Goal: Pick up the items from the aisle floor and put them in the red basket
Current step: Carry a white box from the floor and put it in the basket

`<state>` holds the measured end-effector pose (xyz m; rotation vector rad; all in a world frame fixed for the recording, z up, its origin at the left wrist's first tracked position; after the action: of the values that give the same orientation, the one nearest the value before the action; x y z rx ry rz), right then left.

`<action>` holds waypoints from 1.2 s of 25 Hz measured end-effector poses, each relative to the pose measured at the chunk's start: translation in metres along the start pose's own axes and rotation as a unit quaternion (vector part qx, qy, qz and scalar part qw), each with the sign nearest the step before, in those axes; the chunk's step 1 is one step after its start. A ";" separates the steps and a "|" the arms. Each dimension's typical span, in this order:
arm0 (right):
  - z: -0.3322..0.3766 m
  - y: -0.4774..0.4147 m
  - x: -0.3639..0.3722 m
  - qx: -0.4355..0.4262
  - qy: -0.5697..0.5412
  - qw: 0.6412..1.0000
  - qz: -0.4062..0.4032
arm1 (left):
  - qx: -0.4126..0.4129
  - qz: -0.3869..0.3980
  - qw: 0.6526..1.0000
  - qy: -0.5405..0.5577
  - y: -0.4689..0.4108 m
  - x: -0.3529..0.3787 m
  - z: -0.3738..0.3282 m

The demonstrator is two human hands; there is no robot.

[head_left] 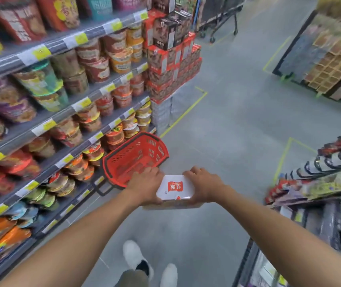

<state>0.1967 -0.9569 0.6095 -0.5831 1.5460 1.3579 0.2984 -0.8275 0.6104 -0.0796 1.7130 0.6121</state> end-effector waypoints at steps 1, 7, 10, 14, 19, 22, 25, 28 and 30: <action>-0.003 -0.007 0.000 0.001 0.002 1.000 0.003 | 0.001 0.002 1.000 0.000 -0.007 0.000 0.003; 0.005 -0.094 -0.033 -0.012 0.043 0.999 0.008 | -0.012 -0.015 1.000 0.021 -0.057 -0.016 0.064; 0.023 -0.152 -0.063 -0.029 0.075 0.997 0.010 | -0.049 -0.027 0.998 0.030 -0.079 -0.030 0.118; 0.055 -0.223 -0.097 -0.071 0.100 0.992 0.001 | -0.102 -0.042 0.993 0.038 -0.096 -0.040 0.186; 0.090 -0.298 -0.116 -0.139 0.162 0.977 0.016 | -0.175 -0.042 0.983 0.046 -0.109 -0.040 0.249; 0.101 -0.337 -0.122 -0.180 0.187 0.965 0.023 | -0.219 -0.032 0.973 0.061 -0.121 -0.032 0.271; 0.111 -0.375 -0.128 -0.228 0.209 0.951 0.019 | -0.276 -0.030 0.958 0.077 -0.135 -0.025 0.286; 0.115 -0.405 -0.121 -0.250 0.209 0.945 0.022 | -0.318 -0.027 0.943 0.094 -0.150 -0.010 0.298; 0.115 -0.422 -0.109 -0.255 0.207 0.944 0.032 | -0.336 -0.020 0.936 0.105 -0.160 0.007 0.305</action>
<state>0.6359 -0.9863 0.5138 -1.2094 1.5405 1.7838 0.6289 -0.8293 0.5151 -0.6830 1.6272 1.1712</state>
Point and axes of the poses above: each hand's wrist, its own y-axis away from the middle knuckle, its own x-axis out of the palm, z = x × y, the point moved 9 cm from there along -y, towards the middle knuckle, and after that the axes turned 2 degrees about y, right-handed, at the moved point
